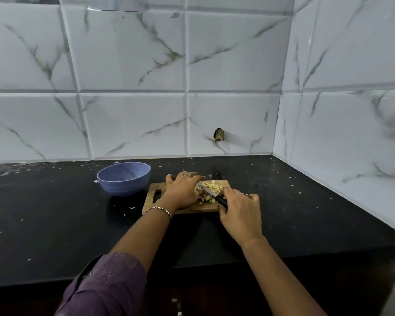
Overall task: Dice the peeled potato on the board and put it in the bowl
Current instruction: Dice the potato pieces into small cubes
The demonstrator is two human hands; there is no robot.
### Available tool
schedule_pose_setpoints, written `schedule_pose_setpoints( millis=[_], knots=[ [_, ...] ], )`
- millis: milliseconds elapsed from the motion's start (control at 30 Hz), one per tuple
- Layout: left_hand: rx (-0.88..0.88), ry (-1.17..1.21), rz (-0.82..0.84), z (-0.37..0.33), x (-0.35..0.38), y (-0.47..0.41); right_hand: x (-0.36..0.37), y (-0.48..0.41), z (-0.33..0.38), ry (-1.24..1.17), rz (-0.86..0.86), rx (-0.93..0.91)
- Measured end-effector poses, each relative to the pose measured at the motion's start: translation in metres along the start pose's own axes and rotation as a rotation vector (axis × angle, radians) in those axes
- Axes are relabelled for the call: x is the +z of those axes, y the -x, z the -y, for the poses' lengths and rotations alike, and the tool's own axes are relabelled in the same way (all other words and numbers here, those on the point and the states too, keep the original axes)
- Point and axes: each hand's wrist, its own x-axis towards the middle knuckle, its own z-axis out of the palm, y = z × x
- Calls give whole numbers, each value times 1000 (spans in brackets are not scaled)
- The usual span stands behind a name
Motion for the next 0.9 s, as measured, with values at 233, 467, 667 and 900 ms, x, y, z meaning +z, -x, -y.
schedule_pose_setpoints(
  millis=[233, 467, 667, 900],
  knots=[
    [-366, 192, -203, 29, -5, 5, 2, -1, 0, -14, -27, 6],
    [-410, 310, -46, 53, -1, 8, 5, -1, -1, -1, -2, 10],
    [-283, 161, 7, 50, 15, -2, 7, -4, -2, 0, 32, -1],
    [-170, -50, -40, 45, 20, -5, 11, -5, -4, -1, 34, -23]
  ],
)
